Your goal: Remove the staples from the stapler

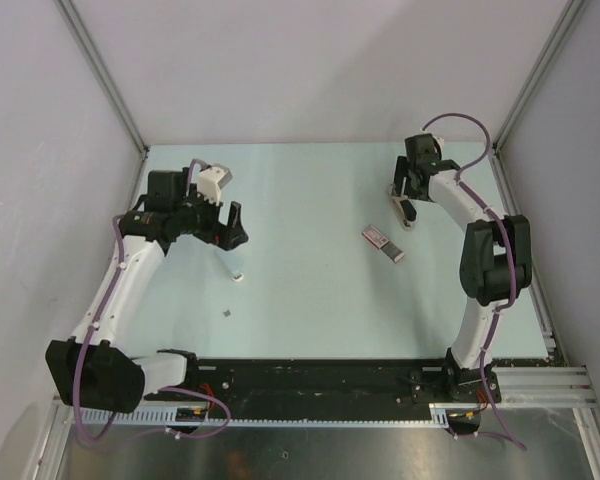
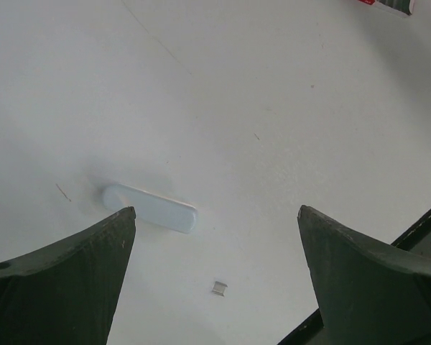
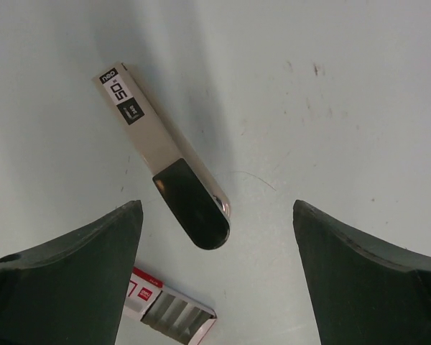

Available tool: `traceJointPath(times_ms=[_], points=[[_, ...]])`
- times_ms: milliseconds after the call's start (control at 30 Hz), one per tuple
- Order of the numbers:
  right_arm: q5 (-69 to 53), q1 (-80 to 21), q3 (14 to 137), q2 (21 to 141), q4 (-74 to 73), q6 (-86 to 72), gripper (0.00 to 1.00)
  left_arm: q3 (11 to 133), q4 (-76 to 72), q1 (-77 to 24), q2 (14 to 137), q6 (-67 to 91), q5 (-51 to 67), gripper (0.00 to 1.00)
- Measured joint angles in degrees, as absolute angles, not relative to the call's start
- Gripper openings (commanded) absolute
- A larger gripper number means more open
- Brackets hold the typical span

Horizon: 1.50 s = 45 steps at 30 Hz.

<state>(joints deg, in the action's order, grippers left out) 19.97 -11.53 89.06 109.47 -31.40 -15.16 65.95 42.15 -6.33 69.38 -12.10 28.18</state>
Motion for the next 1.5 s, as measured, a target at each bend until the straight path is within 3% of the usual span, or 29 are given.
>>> traceJointPath(times_ms=[267, 667, 900, 1067, 1500], points=[[16.3, -11.3, 89.0, 113.8, -30.1, -13.2, 0.82, 65.5, 41.2, -8.3, 70.8, -12.1, 27.0, 1.00], [12.7, -11.2, 89.0, 116.8, -28.7, -11.2, 0.58, 64.3, 41.0, -9.2, 71.0, -12.6, 25.2, 0.99], [12.1, -10.9, 89.1, 118.2, -28.8, -10.3, 0.29, 63.7, 40.8, -9.3, 71.1, -12.6, 24.2, 0.99], [12.0, -11.1, 89.1, 118.2, -28.7, -10.5, 0.15, 63.7, 40.4, -9.8, 71.6, -12.6, 24.1, 0.99], [12.4, -17.5, 89.7, 114.4, -29.7, -12.0, 0.02, 63.4, 39.0, -11.1, 72.2, -12.6, 21.1, 0.99]])
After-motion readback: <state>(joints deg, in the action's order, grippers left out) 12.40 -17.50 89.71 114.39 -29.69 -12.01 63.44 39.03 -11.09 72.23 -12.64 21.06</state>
